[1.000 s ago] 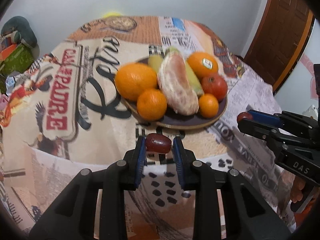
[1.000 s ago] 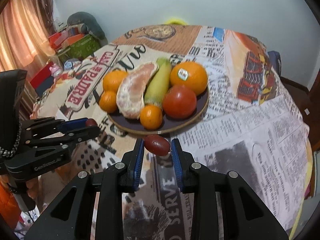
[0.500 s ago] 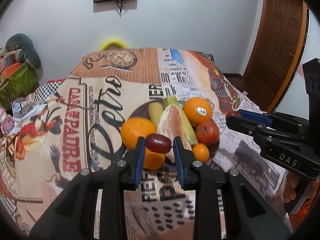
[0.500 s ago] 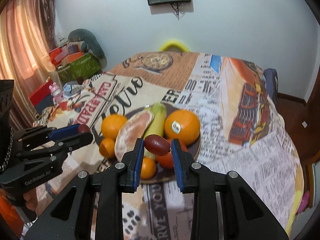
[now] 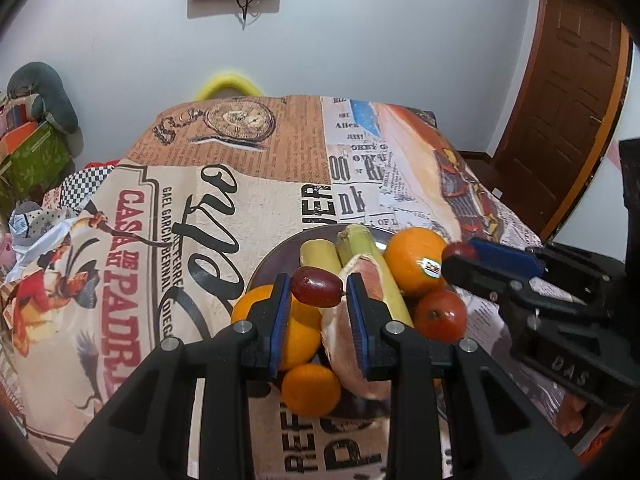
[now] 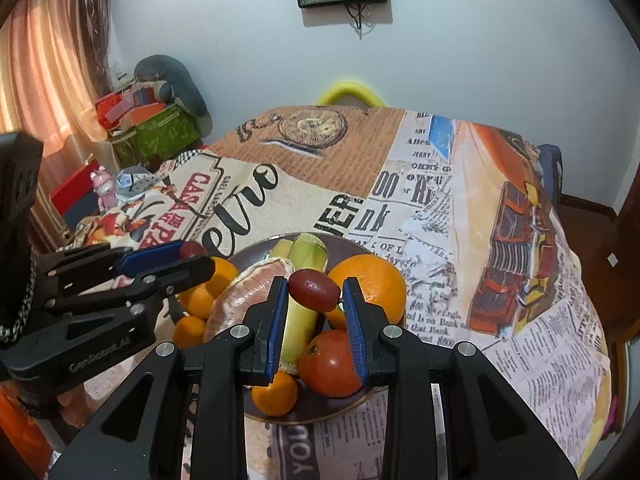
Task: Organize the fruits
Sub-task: 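Place the date on the plate with the left tool while the right tool places its date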
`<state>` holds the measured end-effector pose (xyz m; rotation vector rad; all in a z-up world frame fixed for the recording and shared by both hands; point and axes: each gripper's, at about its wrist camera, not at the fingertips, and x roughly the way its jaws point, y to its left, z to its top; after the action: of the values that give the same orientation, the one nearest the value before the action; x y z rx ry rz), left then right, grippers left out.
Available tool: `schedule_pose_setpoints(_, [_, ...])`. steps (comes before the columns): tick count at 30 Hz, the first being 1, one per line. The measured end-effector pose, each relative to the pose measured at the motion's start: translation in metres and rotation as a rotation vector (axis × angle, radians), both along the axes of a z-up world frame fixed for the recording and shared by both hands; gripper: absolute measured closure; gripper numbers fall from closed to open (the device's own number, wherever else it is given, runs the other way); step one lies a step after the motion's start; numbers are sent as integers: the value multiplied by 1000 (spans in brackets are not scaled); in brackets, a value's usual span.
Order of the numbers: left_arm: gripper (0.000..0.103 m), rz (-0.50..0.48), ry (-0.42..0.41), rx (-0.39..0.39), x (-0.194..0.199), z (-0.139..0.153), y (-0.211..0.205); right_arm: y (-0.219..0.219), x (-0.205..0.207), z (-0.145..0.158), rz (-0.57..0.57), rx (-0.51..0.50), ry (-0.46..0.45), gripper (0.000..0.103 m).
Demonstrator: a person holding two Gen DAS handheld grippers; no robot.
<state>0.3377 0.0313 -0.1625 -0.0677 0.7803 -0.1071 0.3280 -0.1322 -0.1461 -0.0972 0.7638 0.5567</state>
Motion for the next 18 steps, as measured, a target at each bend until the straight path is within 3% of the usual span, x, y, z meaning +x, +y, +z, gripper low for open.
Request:
schedule_pose_setpoints(13, [75, 7, 55, -52, 27, -20, 5, 8, 9, -26, 24, -28, 54, 77])
schedule_pose_setpoints(18, [69, 16, 59, -56, 28, -20, 7, 10, 11, -30, 24, -32, 72, 75])
